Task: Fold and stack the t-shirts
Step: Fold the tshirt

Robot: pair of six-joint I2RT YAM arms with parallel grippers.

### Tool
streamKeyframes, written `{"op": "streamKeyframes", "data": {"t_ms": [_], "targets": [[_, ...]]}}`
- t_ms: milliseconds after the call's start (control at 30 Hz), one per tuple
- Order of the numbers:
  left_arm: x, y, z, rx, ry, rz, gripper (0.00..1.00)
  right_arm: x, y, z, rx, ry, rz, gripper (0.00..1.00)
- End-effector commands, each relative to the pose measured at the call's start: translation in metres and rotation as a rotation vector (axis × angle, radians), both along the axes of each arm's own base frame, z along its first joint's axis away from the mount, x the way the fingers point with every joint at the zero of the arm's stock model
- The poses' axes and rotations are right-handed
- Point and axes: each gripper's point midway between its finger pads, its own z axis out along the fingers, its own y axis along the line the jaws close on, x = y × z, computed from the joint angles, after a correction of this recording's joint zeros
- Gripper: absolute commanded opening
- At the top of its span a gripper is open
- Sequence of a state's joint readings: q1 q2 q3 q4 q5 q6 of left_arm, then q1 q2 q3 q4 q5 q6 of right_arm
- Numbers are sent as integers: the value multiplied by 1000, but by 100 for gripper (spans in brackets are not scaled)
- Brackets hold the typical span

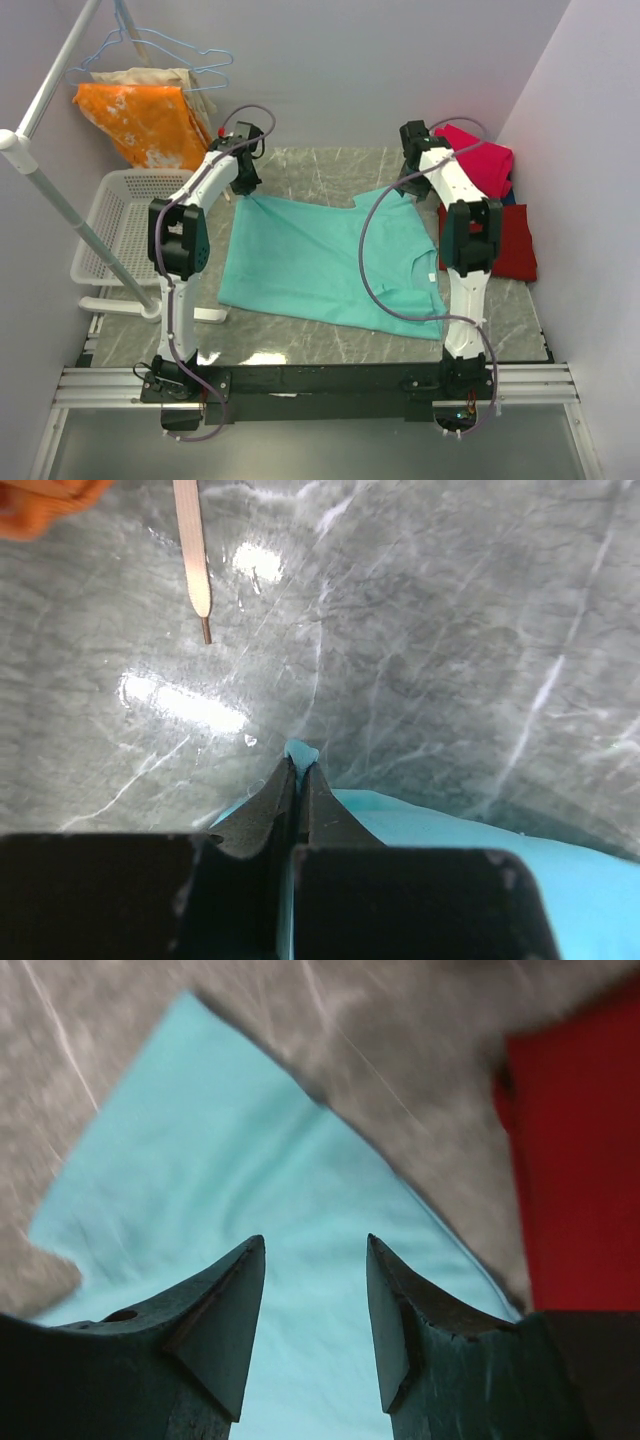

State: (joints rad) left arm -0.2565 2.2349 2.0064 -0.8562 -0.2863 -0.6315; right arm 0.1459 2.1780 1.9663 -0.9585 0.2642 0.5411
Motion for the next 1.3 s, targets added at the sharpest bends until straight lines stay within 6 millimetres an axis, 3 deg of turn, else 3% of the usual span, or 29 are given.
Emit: {"op": "streamKeyframes", "data": {"t_ms": [0,167,400,533,867,1033,1133,1267], "targets": [[-6,-1,18,0,-24,-34,1,35,1,-17,2,-26,12,53],[-16,-6,10,-5,5,-63,1,62,7,-37,33,-92,39,57],[-22,-13,6,2,25,-89,1,99,12,-18,45,-271,53,57],[-21,-12,7,11,23,-87,1,112,14,-21,48,-260,62,57],[-18,-13,15,15,11,-85,1,89,8,-61,116,-78,-2,57],[-20,-12,14,20,15,-85,2,81,4,-59,115,-48,1,63],[-21,-11,14,20,15,-83,2,82,5,-59,118,-43,12,55],[-21,-10,17,22,10,-83,2,82,7,-66,132,-24,18,36]]}}
